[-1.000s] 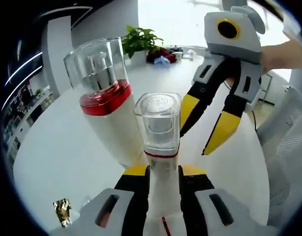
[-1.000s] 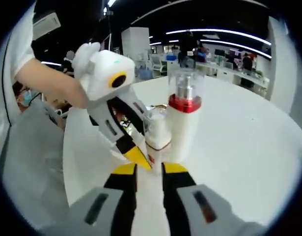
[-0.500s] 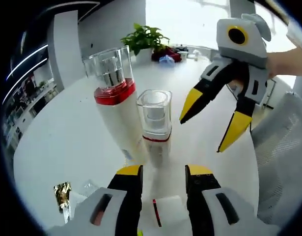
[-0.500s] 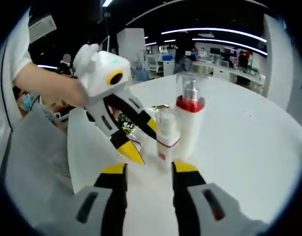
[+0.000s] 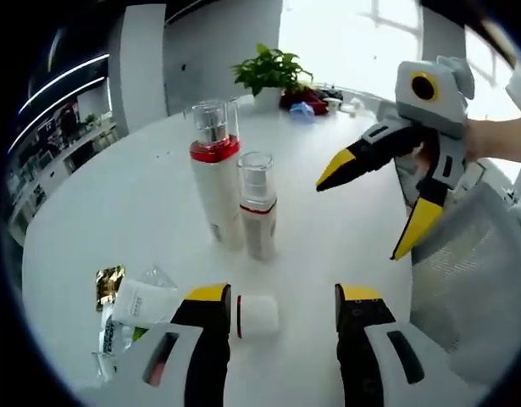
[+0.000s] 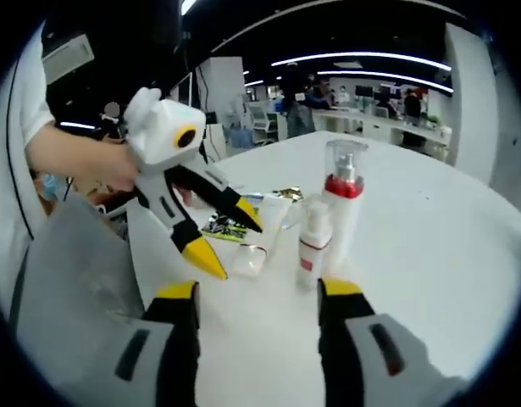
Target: Arrange the skincare products in the storage area until every visible bottle or jar stands upright without overlapping.
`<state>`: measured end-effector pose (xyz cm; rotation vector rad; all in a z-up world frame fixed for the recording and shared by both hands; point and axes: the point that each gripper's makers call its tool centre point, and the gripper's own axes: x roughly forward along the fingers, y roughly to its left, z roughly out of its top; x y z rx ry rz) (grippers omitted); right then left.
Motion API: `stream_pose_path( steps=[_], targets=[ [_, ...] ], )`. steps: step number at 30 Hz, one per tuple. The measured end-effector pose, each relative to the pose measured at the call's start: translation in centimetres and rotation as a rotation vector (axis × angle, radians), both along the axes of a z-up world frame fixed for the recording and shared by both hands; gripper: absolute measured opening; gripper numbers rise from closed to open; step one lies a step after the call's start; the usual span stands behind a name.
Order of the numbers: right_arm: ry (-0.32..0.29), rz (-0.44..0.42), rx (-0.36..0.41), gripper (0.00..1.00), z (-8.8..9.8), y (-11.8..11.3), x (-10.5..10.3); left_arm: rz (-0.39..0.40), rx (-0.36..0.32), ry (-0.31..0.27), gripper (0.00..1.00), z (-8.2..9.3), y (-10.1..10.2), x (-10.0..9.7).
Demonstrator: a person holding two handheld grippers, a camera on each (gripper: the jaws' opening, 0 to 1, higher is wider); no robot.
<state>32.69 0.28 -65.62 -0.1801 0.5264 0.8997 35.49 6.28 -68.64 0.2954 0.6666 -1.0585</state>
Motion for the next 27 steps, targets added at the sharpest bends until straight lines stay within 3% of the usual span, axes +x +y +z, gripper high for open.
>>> stream_pose_path(
  steps=[13, 27],
  targets=[
    [-0.001, -0.048, 0.025, 0.72, 1.2, -0.5, -2.6, 0.129, -0.023, 0.041, 0.63, 1.1, 3.4, -3.0],
    [-0.015, -0.104, 0.087, 0.85, 3.1, -0.5, -4.3, 0.319, -0.128, 0.078, 0.74, 3.0, 7.3, -6.3]
  ],
)
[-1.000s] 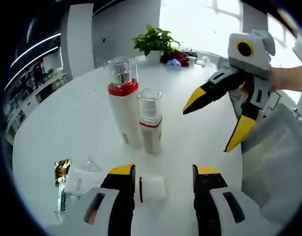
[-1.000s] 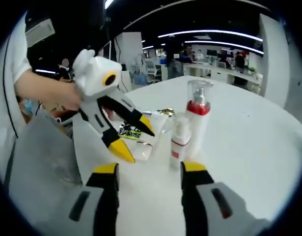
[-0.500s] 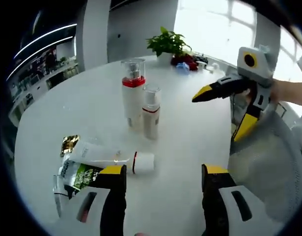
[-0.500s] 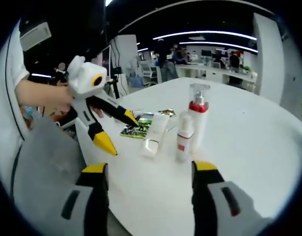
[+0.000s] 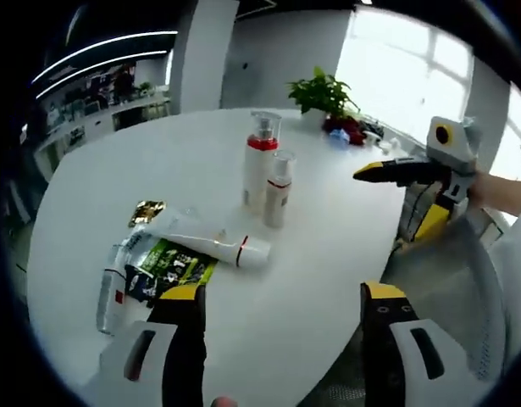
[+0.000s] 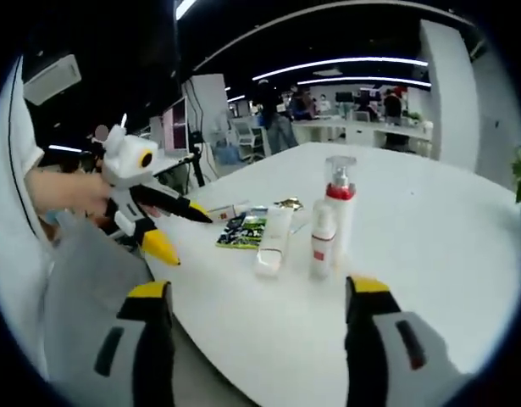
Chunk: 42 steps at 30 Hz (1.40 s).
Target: Arrange the skincare products in the storage area until every visible bottle or jar stands upright without overlapping.
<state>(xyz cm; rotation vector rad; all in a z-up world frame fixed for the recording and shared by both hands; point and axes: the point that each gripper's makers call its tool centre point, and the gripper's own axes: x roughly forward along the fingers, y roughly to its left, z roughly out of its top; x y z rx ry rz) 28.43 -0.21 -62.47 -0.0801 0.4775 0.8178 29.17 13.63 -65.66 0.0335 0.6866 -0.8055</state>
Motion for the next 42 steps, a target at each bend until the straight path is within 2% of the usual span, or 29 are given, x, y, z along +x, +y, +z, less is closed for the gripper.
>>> stream_pose_path(
  steps=[11, 17, 21, 27, 30, 35, 42],
  targets=[
    [-0.017, -0.039, 0.017, 0.95, 1.0, 0.0, -1.2, 0.106, -0.038, 0.007, 0.89, 1.5, 2.7, -3.2],
    [-0.012, -0.064, 0.028, 1.00, 0.8, 0.0, -1.5, 0.117, -0.037, -0.006, 0.96, 2.0, 3.1, -3.4],
    [-0.018, -0.094, 0.029, 1.00, 0.6, -0.3, -1.5, 0.119, -0.030, -0.003, 0.97, 1.9, 3.1, -3.3],
    [-0.023, -0.097, 0.028, 1.00, 0.6, -0.4, -1.4, 0.128, -0.028, 0.006, 0.97, 1.8, 3.1, -2.8],
    [-0.034, -0.087, -0.014, 1.00, 0.1, -0.2, -1.6, 0.150, -0.028, 0.016, 0.97, 1.8, 2.9, -2.3],
    [-0.053, -0.072, -0.061, 1.00, -0.3, -0.1, -1.8, 0.245, -0.029, 0.050, 0.97, 1.4, 3.0, -0.3],
    [-0.051, -0.097, -0.044, 1.00, -0.2, -0.5, -1.3, 0.256, 0.007, 0.081, 0.97, 0.5, 2.0, 1.9]
  ],
)
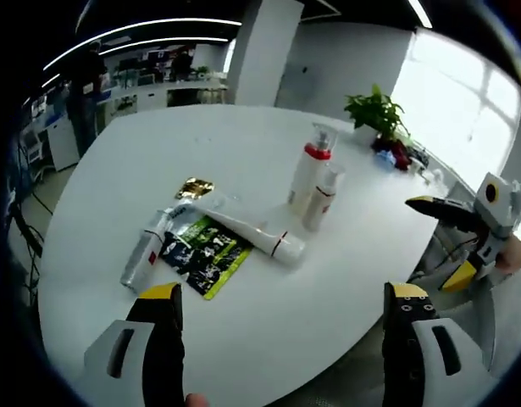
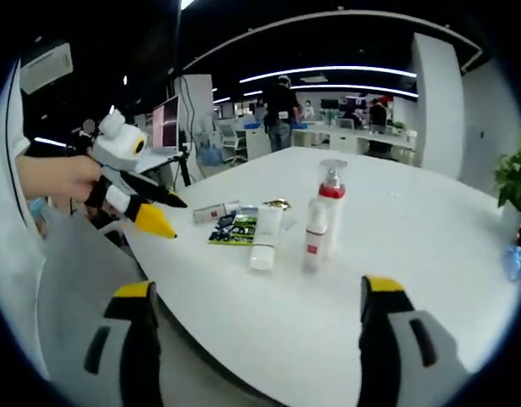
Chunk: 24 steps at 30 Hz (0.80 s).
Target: Arrange the skincare products in the storage area until every visible bottle or jar stands upright without overlapping.
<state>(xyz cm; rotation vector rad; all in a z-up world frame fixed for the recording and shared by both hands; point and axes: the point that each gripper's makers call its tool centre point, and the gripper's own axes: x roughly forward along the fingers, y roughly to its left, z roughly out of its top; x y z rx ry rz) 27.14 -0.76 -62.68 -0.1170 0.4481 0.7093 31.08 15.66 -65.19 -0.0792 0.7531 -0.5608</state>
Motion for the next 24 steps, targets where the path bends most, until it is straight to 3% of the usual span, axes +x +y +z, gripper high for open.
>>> stream_pose_path(
  steps=[8, 16, 24],
  targets=[
    [0.000, -0.029, 0.018, 1.00, 0.1, -0.3, 0.3, 0.010, 0.038, 0.025, 0.94, -1.2, -0.8, 3.1],
    [-0.003, -0.077, 0.041, 1.00, 0.3, -1.0, 0.8, 0.090, 0.055, 0.085, 0.90, -2.9, -1.3, 6.5],
    [-0.012, -0.108, 0.015, 1.00, 0.2, -1.6, 1.2, 0.117, 0.117, 0.131, 0.86, -4.3, -2.1, 9.7]
  ],
)
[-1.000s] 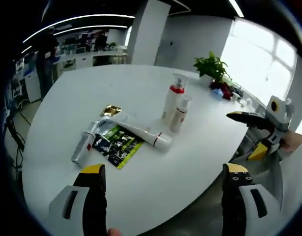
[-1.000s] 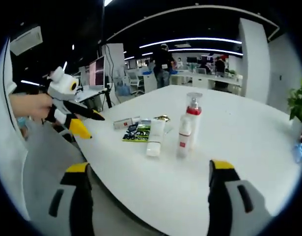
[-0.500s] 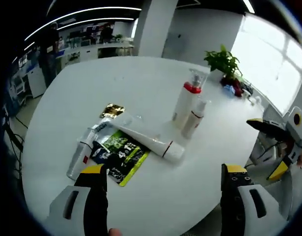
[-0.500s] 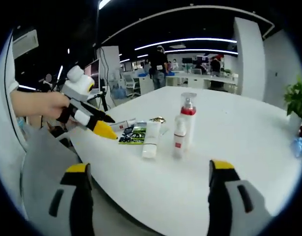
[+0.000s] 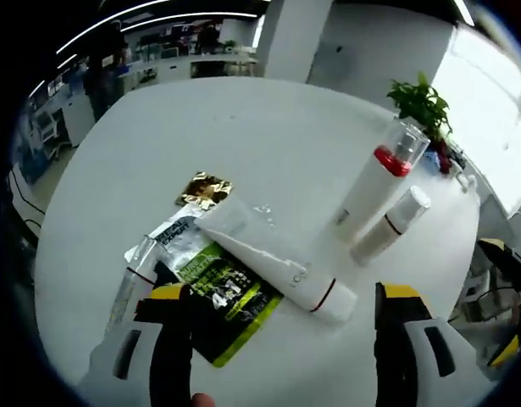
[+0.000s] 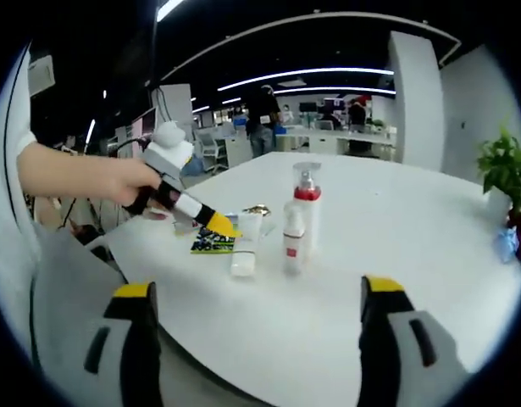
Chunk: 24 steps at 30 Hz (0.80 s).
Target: Arrange the skincare products in the storage area until every visible bottle or jar stands upright without overlapping.
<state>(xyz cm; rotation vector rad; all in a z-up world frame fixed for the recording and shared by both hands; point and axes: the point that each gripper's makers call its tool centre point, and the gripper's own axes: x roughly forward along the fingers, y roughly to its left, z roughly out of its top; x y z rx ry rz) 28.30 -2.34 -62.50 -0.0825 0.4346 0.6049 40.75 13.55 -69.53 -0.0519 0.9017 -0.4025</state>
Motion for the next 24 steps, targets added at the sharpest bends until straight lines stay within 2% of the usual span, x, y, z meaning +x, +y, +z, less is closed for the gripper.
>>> stream_pose_path(
  steps=[3, 6, 9, 13, 18, 24],
  targets=[
    [0.006, -0.013, 0.003, 1.00, -0.1, -0.2, 0.1, -0.015, 0.036, 0.028, 0.84, -0.6, -0.5, 0.8],
    [0.008, -0.023, 0.010, 1.00, -0.1, -0.4, 0.2, -0.018, 0.048, 0.027, 0.82, -0.8, -1.3, 2.0],
    [0.011, -0.037, 0.016, 1.00, -0.1, -0.5, 0.3, -0.019, 0.071, 0.059, 0.78, -1.6, -1.9, 2.6],
    [0.015, -0.048, 0.023, 1.00, -0.1, -0.7, 0.4, 0.003, 0.105, 0.126, 0.71, -3.0, -1.8, 2.7],
    [0.020, -0.062, 0.030, 1.00, -0.1, -0.9, 0.5, 0.033, 0.170, 0.178, 0.67, -4.6, -1.1, 3.1],
    [0.020, -0.074, 0.037, 0.99, -0.1, -1.1, 0.6, 0.048, 0.224, 0.175, 0.67, -5.1, -0.9, 3.8]
  ],
)
